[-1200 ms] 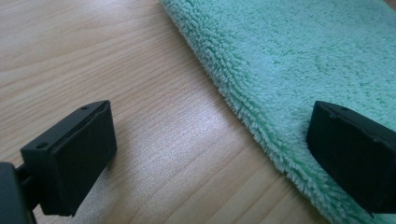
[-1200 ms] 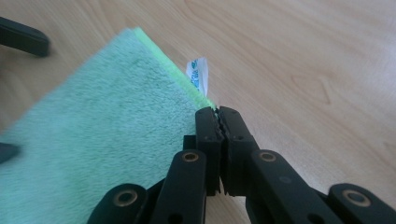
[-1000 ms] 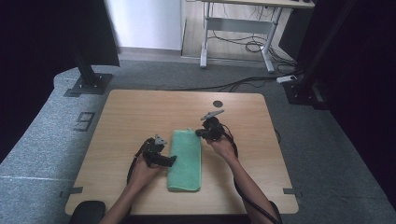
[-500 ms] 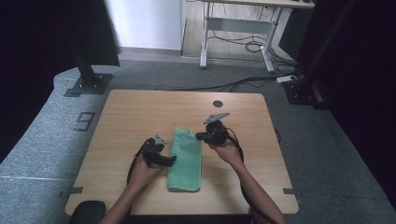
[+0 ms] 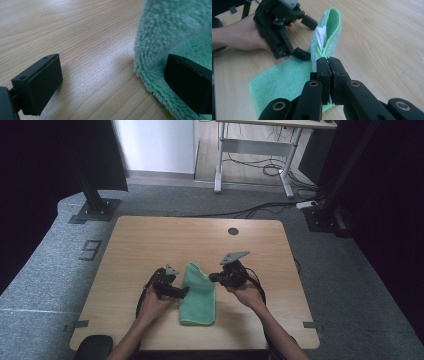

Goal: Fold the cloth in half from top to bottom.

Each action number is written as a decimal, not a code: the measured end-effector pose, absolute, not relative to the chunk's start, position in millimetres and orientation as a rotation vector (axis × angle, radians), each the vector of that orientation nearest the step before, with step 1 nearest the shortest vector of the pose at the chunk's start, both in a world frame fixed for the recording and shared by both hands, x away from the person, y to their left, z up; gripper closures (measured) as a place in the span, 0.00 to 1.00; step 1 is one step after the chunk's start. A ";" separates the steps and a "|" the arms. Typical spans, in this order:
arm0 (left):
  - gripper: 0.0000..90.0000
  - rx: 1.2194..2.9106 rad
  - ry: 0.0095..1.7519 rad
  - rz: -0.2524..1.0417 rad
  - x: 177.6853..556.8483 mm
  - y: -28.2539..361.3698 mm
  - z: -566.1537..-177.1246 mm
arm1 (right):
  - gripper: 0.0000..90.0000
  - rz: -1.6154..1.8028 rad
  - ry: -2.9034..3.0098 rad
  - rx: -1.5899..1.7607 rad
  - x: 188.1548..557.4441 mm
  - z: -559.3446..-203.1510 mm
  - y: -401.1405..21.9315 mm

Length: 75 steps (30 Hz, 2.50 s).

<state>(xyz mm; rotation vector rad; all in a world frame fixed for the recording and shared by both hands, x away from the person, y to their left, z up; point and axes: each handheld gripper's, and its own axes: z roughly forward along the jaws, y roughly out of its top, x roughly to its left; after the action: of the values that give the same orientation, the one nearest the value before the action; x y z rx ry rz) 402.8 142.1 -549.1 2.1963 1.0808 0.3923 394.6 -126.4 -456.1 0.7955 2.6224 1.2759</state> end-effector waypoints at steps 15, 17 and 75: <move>0.07 2.239 1.061 0.349 388.2 145.4 -540.7 | 0.96 1.272 2.669 0.817 379.8 -479.9 -128.4; 0.07 2.245 1.074 0.370 387.0 145.3 -542.8 | 0.96 1.269 2.667 0.819 379.0 -479.9 -128.5; 0.10 2.338 1.043 0.372 365.5 152.9 -537.5 | 0.95 1.298 2.782 0.836 327.1 -521.9 -124.3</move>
<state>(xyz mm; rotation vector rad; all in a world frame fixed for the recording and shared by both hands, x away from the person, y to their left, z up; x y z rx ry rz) 365.5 152.9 -537.5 2.3384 1.0434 0.3718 327.1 -124.3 -521.9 0.8363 2.7824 1.2977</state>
